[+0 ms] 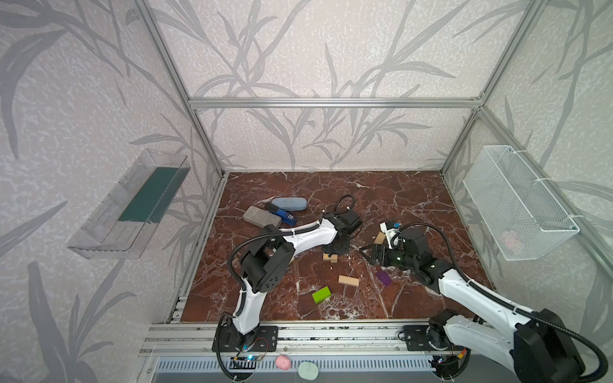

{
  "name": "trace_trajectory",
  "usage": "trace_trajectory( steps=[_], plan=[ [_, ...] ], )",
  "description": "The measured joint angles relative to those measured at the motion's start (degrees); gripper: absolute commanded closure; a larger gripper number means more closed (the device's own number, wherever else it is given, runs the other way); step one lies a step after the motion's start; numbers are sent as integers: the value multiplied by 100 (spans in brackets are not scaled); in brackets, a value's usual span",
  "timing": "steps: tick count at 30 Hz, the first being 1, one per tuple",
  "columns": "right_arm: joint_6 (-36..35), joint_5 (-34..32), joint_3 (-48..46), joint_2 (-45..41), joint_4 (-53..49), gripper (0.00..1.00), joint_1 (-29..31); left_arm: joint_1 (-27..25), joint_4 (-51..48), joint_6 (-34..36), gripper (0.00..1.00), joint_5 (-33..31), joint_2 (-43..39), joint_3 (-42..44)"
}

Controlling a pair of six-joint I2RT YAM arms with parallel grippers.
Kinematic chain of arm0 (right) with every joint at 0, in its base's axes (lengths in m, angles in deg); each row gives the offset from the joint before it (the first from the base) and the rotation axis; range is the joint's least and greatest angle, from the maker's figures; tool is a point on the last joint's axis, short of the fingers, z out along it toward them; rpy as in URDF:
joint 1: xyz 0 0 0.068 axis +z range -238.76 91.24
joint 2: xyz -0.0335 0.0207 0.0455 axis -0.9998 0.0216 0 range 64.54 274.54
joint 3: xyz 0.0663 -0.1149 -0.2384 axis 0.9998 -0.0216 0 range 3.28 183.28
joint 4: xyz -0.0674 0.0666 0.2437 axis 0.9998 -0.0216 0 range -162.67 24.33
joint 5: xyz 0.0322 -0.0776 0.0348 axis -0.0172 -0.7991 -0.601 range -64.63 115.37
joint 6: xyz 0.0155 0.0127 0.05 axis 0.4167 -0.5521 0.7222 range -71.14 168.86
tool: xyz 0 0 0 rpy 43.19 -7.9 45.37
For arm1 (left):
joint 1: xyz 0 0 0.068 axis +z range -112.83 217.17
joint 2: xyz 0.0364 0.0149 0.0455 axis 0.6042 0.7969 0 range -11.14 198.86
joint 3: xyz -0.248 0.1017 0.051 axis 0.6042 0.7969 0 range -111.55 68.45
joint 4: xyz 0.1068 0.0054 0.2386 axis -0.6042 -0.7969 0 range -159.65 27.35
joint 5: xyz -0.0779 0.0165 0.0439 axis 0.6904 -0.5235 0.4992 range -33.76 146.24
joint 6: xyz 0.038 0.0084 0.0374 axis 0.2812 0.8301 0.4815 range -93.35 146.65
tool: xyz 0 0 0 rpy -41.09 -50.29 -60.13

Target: Build the wood block tower

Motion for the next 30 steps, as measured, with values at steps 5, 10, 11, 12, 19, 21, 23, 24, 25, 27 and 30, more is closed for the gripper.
trace_trajectory(
  steps=[5,10,11,12,19,21,23,24,25,27,30],
  plan=[
    [0,0,-2,0,-2,8,-2,0,0,-2,84,-2,0,0],
    [0,2,-2,0,0,8,-7,0,-2,-7,73,-4,2,0],
    [0,4,-2,0,0,8,-11,0,-2,-9,72,-4,2,0],
    [0,4,-2,0,0,8,-13,0,-2,-11,71,-4,2,0],
    [22,20,-2,0,20,8,-31,0,-4,-11,65,-4,2,0],
    [33,26,-2,0,28,8,-31,0,-4,-13,65,-4,2,0],
    [39,42,-2,0,35,8,-33,0,-7,-11,65,-7,2,0],
    [42,48,-2,0,35,8,-33,0,-7,-11,65,-7,2,0],
    [42,50,-2,0,35,8,-33,0,-9,-13,65,-7,2,0],
    [42,55,-2,0,35,8,-33,0,-7,-13,65,-7,2,0],
    [42,57,-2,0,35,8,-33,0,-7,-11,65,-9,2,0]
  ],
)
